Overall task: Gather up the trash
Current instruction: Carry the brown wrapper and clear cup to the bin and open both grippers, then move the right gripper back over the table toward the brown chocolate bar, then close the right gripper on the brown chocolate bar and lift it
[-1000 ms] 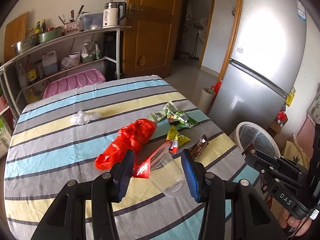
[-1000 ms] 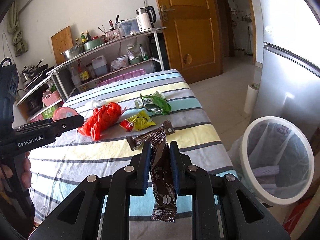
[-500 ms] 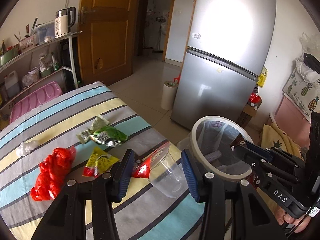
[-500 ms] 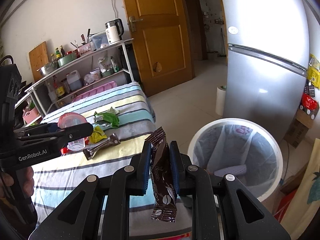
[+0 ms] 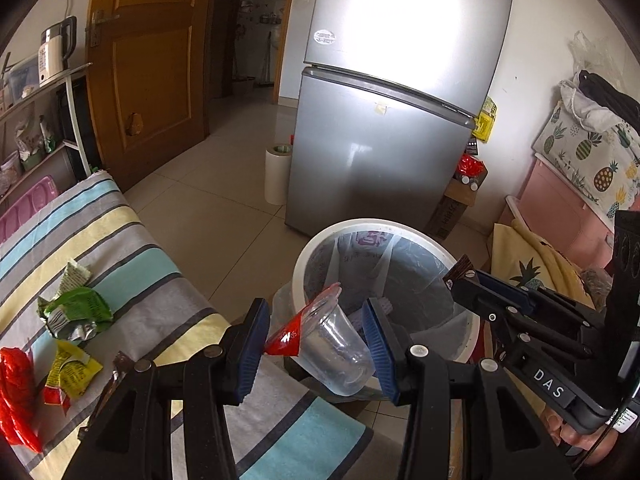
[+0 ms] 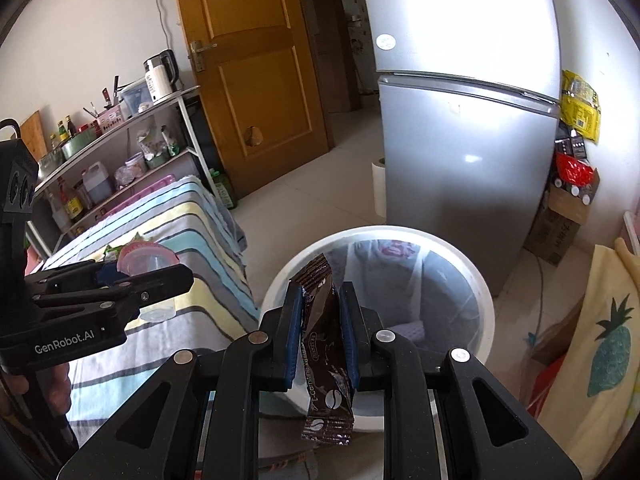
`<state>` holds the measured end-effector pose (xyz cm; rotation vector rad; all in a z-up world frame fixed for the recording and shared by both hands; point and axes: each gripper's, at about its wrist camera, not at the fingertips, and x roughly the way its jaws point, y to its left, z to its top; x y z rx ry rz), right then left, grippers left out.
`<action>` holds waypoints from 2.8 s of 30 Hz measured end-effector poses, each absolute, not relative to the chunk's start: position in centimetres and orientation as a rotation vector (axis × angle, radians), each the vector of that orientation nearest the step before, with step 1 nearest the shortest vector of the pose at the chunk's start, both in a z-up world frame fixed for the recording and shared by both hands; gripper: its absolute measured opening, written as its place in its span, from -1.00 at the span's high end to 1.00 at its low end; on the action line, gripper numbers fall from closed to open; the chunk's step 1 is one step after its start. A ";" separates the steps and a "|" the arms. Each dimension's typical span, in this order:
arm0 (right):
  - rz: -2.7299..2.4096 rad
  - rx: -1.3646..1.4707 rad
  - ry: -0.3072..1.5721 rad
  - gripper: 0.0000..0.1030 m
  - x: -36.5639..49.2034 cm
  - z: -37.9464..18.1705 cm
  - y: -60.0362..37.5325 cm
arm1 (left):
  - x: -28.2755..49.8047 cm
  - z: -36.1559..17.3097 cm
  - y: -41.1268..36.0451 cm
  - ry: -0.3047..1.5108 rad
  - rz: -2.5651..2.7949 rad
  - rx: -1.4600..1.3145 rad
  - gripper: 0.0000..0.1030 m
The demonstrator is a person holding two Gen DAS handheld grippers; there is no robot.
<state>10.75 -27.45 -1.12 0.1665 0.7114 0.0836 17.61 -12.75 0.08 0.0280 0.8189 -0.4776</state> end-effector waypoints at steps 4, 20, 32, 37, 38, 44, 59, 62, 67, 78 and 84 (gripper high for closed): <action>0.059 0.172 0.750 0.62 11.7 -2.6 -29.0 | 18.9 -1.4 -15.4 0.856 -0.510 0.057 0.06; -0.072 0.128 0.876 0.37 14.6 -7.1 -31.4 | 22.2 -6.0 -18.2 0.975 -0.520 0.076 -0.01; -0.071 0.155 0.849 0.09 13.9 -6.4 -31.1 | 21.5 -4.3 -16.3 0.936 -0.499 0.041 -0.07; -0.053 0.153 0.804 0.09 13.0 -4.7 -29.9 | 20.6 -2.9 -14.5 0.897 -0.469 0.031 -0.07; -0.049 0.152 0.794 0.09 12.9 -4.3 -29.6 | 20.3 -2.6 -14.0 0.890 -0.464 0.025 -0.07; -0.021 0.155 0.749 0.09 12.0 -2.5 -27.7 | 19.0 -1.1 -10.7 0.859 -0.418 -0.008 -0.07; 0.156 0.124 0.730 0.09 11.7 -1.0 -18.9 | 15.2 0.5 1.7 0.784 -0.199 -0.081 -0.08; 0.191 0.104 0.738 0.09 11.9 -1.1 -16.7 | 15.1 0.2 4.6 0.792 -0.149 -0.118 -0.08; 0.246 0.079 0.752 0.09 12.3 -1.3 -13.6 | 14.1 0.3 8.6 0.772 -0.095 -0.161 -0.09; 0.376 0.084 0.839 0.05 13.7 -2.9 -7.4 | 12.9 -0.6 15.4 0.783 0.017 -0.206 -0.19; 0.401 0.068 0.886 0.04 14.6 -3.5 -3.8 | 13.1 -1.1 17.6 0.792 0.033 -0.226 -0.20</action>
